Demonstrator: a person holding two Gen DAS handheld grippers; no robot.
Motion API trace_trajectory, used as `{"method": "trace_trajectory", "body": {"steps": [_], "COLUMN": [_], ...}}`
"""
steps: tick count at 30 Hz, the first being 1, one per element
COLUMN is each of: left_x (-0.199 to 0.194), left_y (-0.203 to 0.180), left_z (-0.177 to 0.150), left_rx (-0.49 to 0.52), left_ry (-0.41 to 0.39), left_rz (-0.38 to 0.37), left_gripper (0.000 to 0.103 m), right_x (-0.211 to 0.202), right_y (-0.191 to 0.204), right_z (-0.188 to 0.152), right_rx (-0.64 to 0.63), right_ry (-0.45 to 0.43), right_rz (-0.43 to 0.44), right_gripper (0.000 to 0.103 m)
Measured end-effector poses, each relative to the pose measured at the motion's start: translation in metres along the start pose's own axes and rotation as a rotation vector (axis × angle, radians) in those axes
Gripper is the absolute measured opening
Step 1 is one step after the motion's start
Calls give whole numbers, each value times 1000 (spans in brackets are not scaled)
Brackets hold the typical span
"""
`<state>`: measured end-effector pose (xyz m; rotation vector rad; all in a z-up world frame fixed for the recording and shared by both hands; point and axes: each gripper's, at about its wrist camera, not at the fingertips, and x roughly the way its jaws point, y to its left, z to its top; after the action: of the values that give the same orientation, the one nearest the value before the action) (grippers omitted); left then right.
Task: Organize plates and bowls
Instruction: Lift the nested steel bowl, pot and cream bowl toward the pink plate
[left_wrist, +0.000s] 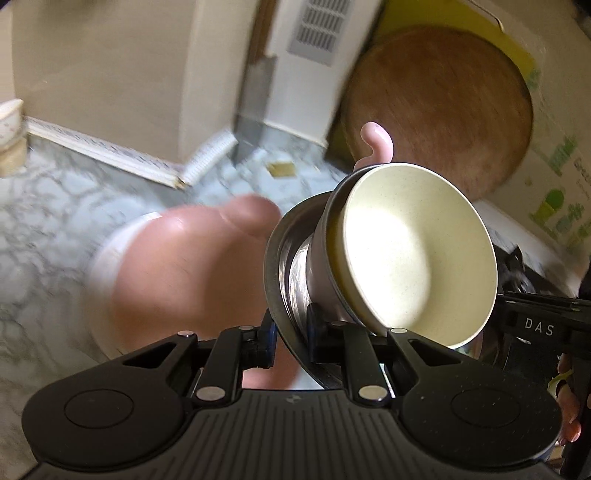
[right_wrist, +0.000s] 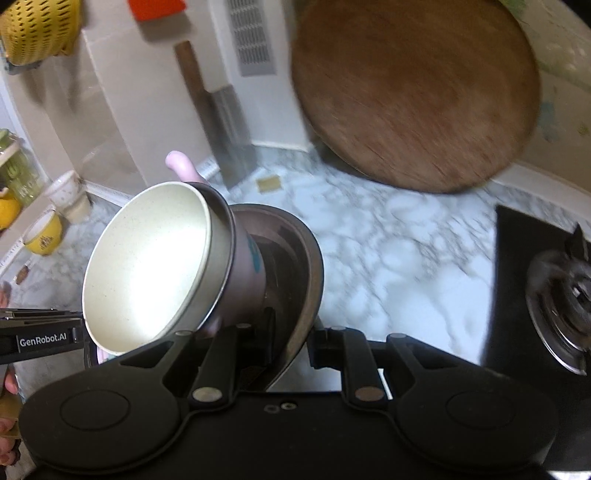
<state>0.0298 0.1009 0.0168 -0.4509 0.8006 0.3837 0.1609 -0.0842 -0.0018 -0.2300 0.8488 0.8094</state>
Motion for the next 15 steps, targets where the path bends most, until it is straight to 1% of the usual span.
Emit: {"method": "trace_trajectory", "body": {"steps": [8,15], "left_x": [-7,4], "left_y": [58,105], "left_z": [23,26], "left_rx": [-52,-112], "left_ry": [-27,-11], "left_rz": [69,122], "left_gripper": [15,15], "right_x": [40,78], "right_y": [47,85], "right_z": [21,28], "right_rx": [-45,-86], "right_ry": [-5,15], "right_rz": [66,103], "right_gripper": [19,19]}}
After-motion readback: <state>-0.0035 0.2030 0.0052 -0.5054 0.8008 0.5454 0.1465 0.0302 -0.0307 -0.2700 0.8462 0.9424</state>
